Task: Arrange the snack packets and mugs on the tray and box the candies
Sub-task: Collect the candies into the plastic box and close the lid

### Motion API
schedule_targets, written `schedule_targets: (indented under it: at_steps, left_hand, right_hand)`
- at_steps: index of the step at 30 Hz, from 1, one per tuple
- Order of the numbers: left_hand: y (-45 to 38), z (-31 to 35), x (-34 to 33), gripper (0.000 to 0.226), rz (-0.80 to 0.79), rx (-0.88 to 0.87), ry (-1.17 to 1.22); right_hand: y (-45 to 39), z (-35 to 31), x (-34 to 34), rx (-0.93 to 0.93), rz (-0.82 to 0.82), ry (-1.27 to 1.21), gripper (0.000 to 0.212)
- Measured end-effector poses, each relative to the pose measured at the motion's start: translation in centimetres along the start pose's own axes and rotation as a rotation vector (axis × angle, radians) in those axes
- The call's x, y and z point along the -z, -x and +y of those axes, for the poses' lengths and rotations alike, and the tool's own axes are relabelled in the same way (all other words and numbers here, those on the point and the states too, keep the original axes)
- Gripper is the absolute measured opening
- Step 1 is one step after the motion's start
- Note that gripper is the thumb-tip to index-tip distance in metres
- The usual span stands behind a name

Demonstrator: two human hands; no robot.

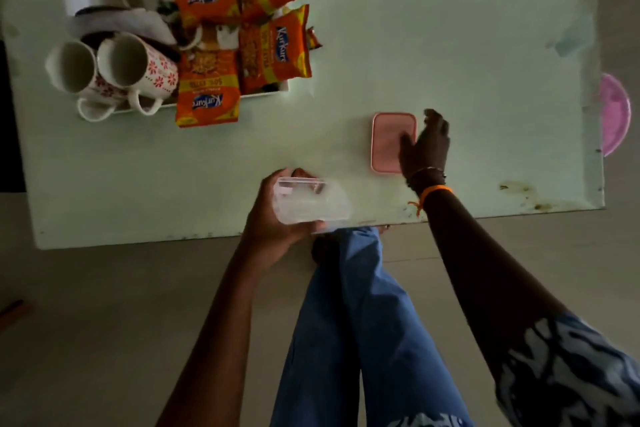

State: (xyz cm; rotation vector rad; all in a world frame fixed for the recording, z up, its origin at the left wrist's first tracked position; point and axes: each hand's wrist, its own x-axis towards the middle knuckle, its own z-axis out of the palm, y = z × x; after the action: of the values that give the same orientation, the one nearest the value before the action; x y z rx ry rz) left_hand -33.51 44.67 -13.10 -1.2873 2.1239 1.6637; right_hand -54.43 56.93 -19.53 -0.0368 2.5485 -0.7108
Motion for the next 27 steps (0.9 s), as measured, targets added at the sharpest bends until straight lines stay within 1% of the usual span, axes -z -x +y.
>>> schedule_targets:
  at_steps: [1,2,3,5,6,8,9,12,14,15,16,18,19,20,22,23,25,26,27]
  left_hand:
    - [0.3,-0.6,0.6,0.090,0.060,0.025,-0.003]
    - [0.6,-1.1,1.1,0.092,0.111,0.044,-0.002]
    - [0.9,-1.6,1.7,0.093,0.157,0.059,0.006]
    - [1.3,-2.4,2.6,0.094,0.225,0.075,0.021]
    - [1.3,-2.6,3.0,0.095,0.242,0.081,0.024]
    - [1.2,-2.9,3.6,0.096,0.242,0.092,0.021]
    - [1.0,-2.9,3.8,0.097,0.236,0.089,0.019]
    - [0.1,-2.4,4.0,0.096,0.226,0.043,0.004]
    - [-0.8,-1.7,4.0,0.094,0.233,0.002,-0.026]
    - [-1.2,-1.2,3.9,0.093,0.240,-0.015,-0.050]
    - [-1.7,-0.8,3.7,0.092,0.245,-0.029,-0.073]
    - [-2.6,-0.1,3.2,0.091,0.240,-0.049,-0.098]
    - [-3.1,0.3,3.0,0.091,0.234,-0.055,-0.100]
    - [-3.5,0.6,2.7,0.090,0.229,-0.062,-0.101]
    - [-4.2,1.3,2.2,0.089,0.221,-0.078,-0.097]
    - [-4.5,1.6,2.0,0.089,0.214,-0.089,-0.091]
    - [-5.2,2.2,1.8,0.090,0.201,-0.109,-0.073]
    - [-5.6,2.4,1.8,0.090,0.197,-0.116,-0.071]
    - [-5.8,2.5,1.7,0.090,0.193,-0.123,-0.073]
  right_hand:
    - [0.9,-0.7,-1.0,0.117,0.058,0.134,0.056]
    - [2.1,-1.4,-1.9,0.241,0.075,0.229,0.059]
    - [3.4,-2.0,-3.2,0.372,0.031,0.280,0.060]
    - [5.7,-2.8,-5.7,0.615,-0.162,0.329,0.054]
    - [6.5,-2.9,-6.8,0.707,-0.274,0.376,0.051]
    - [7.2,-2.6,-8.4,0.814,-0.432,0.517,0.050]
    - [7.1,-2.4,-8.8,0.849,-0.464,0.560,0.049]
    - [6.1,-2.4,-8.5,0.887,-0.464,0.491,0.033]
    - [4.8,-2.7,-7.9,0.831,-0.445,0.450,0.025]
    - [4.2,-3.1,-7.4,0.769,-0.412,0.383,0.023]
    - [3.7,-3.8,-6.8,0.691,-0.349,0.274,0.020]
    - [3.4,-5.7,-5.3,0.554,-0.184,-0.037,0.011]
    - [3.7,-6.7,-4.4,0.555,-0.130,-0.170,0.006]
    - [4.2,-7.6,-3.6,0.605,-0.115,-0.231,0.004]
    - [5.3,-8.6,-2.3,0.745,-0.190,-0.233,0.004]
    - [5.7,-8.9,-2.1,0.779,-0.244,-0.203,0.005]
    - [5.3,-9.2,-1.9,0.774,-0.301,-0.139,0.015]
    - [4.7,-9.4,-1.9,0.751,-0.282,-0.130,0.018]
    - [3.9,-9.6,-1.9,0.719,-0.234,-0.146,0.017]
